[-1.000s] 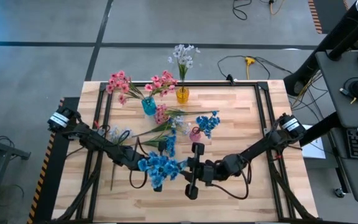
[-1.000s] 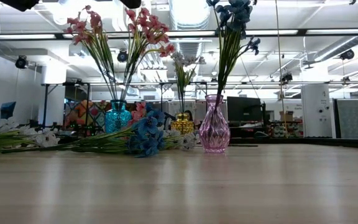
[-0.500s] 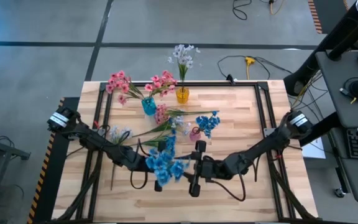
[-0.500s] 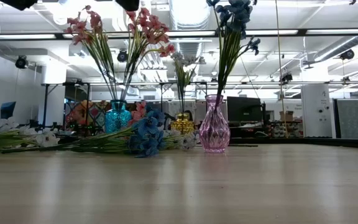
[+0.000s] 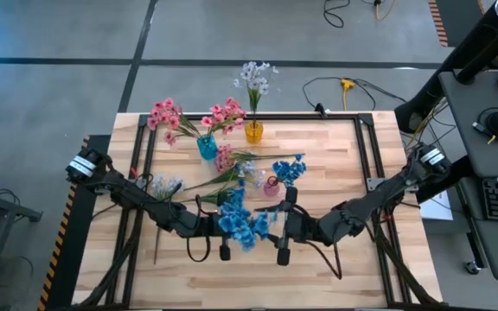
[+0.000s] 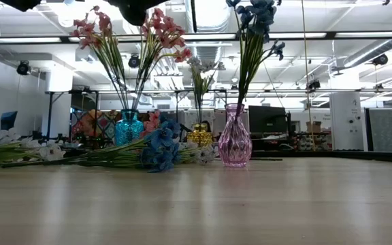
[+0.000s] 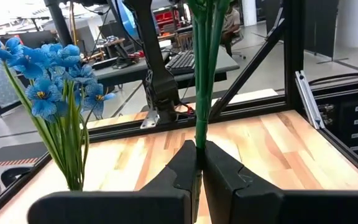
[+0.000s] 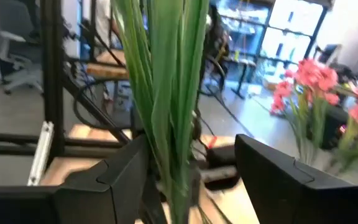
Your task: Sort flowers into vase by color
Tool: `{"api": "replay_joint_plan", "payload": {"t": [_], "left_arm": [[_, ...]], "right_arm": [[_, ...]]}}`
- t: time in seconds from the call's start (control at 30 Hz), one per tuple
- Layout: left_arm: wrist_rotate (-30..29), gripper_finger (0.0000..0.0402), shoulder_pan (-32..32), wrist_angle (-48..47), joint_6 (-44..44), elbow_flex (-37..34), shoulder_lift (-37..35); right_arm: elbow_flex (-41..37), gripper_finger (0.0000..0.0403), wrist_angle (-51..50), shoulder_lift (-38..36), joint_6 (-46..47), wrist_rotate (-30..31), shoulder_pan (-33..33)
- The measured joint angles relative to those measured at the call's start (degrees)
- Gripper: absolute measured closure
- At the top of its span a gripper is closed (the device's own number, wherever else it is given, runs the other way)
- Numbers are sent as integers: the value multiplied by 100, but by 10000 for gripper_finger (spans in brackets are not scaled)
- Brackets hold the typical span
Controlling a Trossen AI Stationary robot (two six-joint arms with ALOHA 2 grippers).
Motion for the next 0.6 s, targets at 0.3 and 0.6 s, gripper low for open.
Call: {"api": "replay_joint_plan", "payload": {"t": [0.3,0.6], "left_arm": [[-171,401,19,28,68,1,0],[-203,401,22,17,224,95,0]], "right_arm": [[0,152,-856,17,873,58,0],[20,166,-792,82,878,50,-4]]}}
